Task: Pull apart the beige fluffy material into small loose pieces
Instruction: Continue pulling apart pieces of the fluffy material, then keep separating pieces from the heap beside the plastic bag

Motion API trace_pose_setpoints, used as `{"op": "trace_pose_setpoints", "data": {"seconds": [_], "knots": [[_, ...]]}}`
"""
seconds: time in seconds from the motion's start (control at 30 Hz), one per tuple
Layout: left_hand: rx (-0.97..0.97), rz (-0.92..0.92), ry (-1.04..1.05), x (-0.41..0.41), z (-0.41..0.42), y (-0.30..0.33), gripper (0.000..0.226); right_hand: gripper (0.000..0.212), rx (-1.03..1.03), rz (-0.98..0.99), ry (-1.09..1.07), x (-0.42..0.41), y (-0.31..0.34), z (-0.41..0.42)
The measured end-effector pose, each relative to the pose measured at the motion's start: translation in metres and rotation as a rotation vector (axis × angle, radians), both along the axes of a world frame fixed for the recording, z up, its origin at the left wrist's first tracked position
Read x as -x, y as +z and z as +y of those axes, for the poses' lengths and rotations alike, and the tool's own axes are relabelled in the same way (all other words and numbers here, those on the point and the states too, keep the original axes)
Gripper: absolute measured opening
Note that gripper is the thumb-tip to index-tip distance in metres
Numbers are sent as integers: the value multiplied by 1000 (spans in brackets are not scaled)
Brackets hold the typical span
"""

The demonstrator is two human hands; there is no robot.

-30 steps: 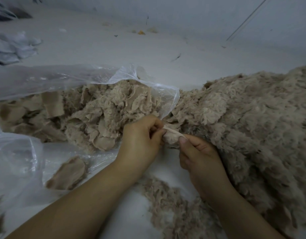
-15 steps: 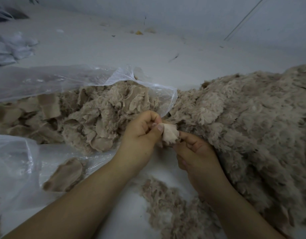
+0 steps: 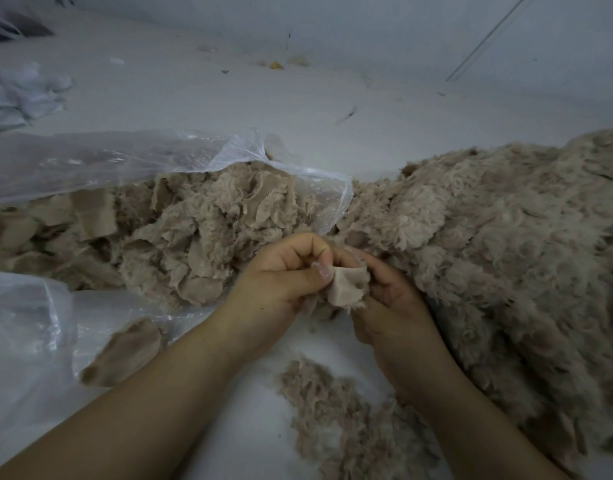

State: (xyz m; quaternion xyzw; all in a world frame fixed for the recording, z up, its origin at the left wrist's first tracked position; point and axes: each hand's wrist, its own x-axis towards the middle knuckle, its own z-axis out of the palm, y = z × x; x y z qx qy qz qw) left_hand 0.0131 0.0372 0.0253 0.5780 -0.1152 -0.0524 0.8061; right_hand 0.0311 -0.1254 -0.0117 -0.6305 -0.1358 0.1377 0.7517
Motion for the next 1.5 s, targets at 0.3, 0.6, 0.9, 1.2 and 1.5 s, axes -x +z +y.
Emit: {"op": "trace_pose_setpoints", "data": {"seconds": [0.3, 0.6, 0.9, 1.2, 1.5], "knots": [[139, -9, 92, -4, 1, -4, 6, 26, 47, 90, -105, -1, -4, 1], [212, -71, 457, -5, -1, -8, 20, 15, -37, 166, -180, 1, -3, 1], [245, 106, 512, 9, -14, -15, 27, 46, -123, 236, -230, 2, 2, 5], [178, 291, 499, 44, -44, -24, 23, 37, -125, 195, -247, 2, 4, 5], [152, 331, 261, 72, -39, -25, 21, 12, 5, 150, -283, 2, 2, 5]]}}
